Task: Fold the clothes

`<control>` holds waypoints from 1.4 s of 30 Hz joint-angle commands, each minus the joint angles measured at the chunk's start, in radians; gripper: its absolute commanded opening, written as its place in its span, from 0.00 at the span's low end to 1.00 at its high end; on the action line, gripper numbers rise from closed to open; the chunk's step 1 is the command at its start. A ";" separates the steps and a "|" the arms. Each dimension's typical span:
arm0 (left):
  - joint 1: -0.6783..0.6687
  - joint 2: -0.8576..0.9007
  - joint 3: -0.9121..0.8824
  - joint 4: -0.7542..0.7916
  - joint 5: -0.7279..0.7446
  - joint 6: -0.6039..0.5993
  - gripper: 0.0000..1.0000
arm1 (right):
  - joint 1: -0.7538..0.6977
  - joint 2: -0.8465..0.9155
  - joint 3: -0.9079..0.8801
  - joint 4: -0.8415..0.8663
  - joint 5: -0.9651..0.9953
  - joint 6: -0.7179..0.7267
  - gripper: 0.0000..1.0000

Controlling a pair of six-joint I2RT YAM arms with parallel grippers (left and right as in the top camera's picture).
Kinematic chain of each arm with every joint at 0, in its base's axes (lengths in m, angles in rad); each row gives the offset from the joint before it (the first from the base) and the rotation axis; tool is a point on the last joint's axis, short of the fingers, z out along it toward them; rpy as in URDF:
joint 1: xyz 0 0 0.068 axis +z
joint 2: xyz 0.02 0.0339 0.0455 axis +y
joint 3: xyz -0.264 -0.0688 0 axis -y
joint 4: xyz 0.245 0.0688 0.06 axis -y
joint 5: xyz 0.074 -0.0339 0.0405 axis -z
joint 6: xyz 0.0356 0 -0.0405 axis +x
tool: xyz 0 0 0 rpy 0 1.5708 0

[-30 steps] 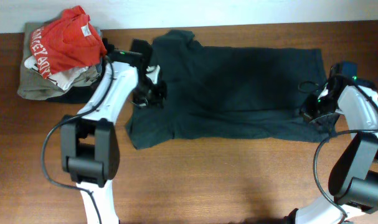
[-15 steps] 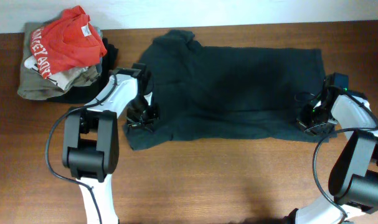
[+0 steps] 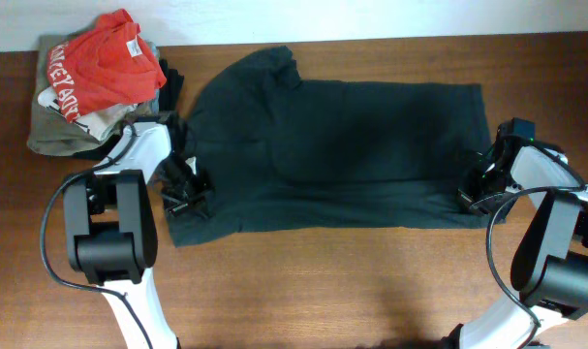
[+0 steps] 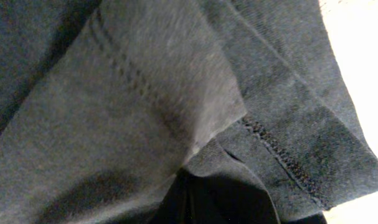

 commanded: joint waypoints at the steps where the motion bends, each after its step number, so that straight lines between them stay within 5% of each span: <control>1: 0.050 0.047 -0.029 -0.025 -0.163 -0.061 0.01 | -0.010 0.039 -0.011 -0.003 0.045 0.057 0.04; 10: 0.068 0.007 -0.029 -0.059 -0.179 -0.092 0.01 | -0.023 0.036 0.024 -0.038 0.066 0.057 0.04; 17: 0.046 -0.214 -0.029 -0.060 -0.179 -0.099 0.01 | -0.021 -0.084 0.112 -0.181 0.066 0.061 0.05; 19: 0.046 -0.255 -0.029 -0.053 -0.179 -0.098 0.01 | -0.021 -0.109 0.127 -0.185 0.056 0.060 0.24; 20: 0.046 -0.271 -0.029 -0.048 -0.179 -0.098 0.03 | -0.021 -0.118 0.130 -0.177 0.042 0.056 0.41; 22: 0.046 -0.279 -0.029 -0.034 -0.179 -0.097 0.27 | -0.021 -0.116 0.130 -0.161 0.018 0.056 0.54; 24: 0.046 -0.275 -0.031 -0.027 -0.179 -0.094 0.41 | -0.018 -0.101 0.127 -0.155 -0.006 0.056 0.57; 27: 0.046 -0.275 -0.037 -0.019 -0.179 -0.094 0.81 | 0.008 -0.066 0.087 -0.142 -0.022 0.049 0.58; 37: 0.045 -0.275 -0.037 -0.003 -0.179 -0.094 0.86 | 0.066 -0.047 0.024 -0.011 -0.051 0.055 0.58; 42: 0.045 -0.275 -0.037 -0.004 -0.179 -0.094 0.86 | 0.066 -0.047 -0.016 0.033 -0.051 0.062 0.46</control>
